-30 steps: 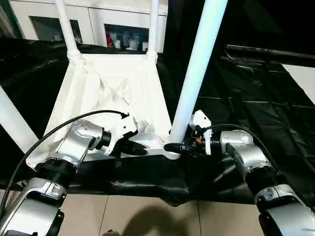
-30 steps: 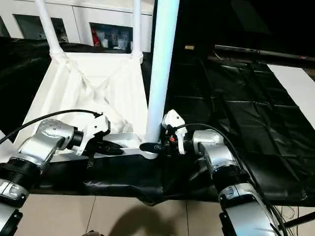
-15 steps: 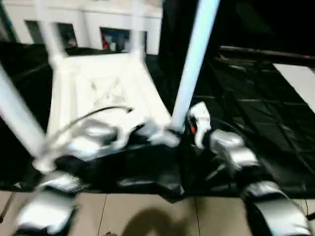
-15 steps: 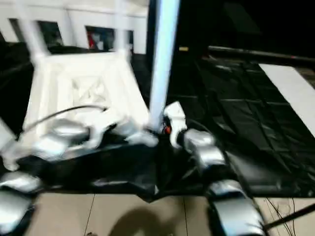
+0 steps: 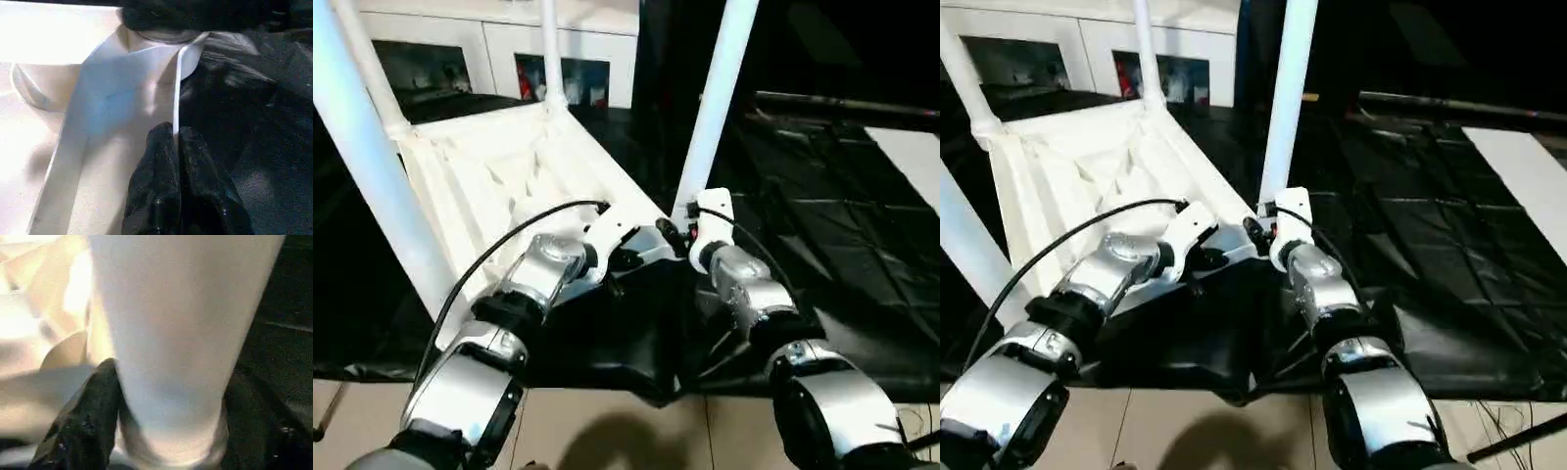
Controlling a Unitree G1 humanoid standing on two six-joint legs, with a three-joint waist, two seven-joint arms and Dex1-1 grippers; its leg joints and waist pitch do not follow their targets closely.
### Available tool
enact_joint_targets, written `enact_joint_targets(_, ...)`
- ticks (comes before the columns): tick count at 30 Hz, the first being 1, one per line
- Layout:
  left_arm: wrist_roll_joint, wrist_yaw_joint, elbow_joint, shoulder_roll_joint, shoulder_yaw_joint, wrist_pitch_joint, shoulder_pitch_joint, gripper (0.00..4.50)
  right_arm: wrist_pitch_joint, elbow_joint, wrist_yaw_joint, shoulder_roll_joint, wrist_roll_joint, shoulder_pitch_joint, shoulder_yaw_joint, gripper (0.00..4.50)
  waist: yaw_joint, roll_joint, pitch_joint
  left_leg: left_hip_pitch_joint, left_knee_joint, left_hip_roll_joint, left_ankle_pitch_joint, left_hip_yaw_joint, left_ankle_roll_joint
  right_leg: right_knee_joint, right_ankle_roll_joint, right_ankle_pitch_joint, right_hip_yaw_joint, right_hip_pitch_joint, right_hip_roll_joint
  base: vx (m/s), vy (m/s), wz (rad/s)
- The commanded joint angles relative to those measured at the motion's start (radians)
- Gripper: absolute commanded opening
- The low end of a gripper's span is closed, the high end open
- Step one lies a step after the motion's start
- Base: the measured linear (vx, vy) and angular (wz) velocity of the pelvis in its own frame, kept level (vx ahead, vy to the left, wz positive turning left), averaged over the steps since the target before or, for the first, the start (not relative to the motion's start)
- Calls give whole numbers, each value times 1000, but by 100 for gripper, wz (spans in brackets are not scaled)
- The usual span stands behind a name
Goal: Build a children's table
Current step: Rotate leg to tighten
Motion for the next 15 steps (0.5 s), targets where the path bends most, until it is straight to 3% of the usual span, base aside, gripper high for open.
enact_joint_targets(1, 6, 33, 26, 7, 16, -26, 23, 0, -14, -34, 136, 48, 4, 8, 65, 331, 0, -9, -55, -15, -59, 14, -217, -4, 43, -83, -155, -293, 32, 54, -70, 0, 0, 0)
enact_joint_targets(4, -3, -67, -7, 35, -7, -55, 45, 0, -8, -66, 249, 6, 9, 18, 89, 370, -10, -9, -55, -16, -60, 15, -222, -7, 36, -86, -150, -305, 31, 54, -70, 0, 0, 0)
enact_joint_targets(8, -9, -214, -51, 86, -43, -82, 78, 0, -15, -132, 444, -78, -15, 52, 152, 395, -10, -8, -55, -7, -55, 20, -227, -3, 53, -85, -184, -282, 35, 47, -72, 0, 0, 0)
enact_joint_targets(11, -27, -344, -81, 143, -56, -118, 100, 0, -12, -208, 612, -161, -15, 94, 189, 395, -9, -5, -54, -2, -54, 22, -227, -2, 57, -83, -200, -259, 36, 47, -70, 0, 0, 0)
enact_joint_targets(15, -54, -452, -125, 187, -69, -114, 119, 0, 0, -245, 703, -192, -6, 116, 198, 395, -8, -4, -56, -2, -54, 24, -202, 0, 62, -72, -233, -173, 38, 48, -68, 0, 0, 0)
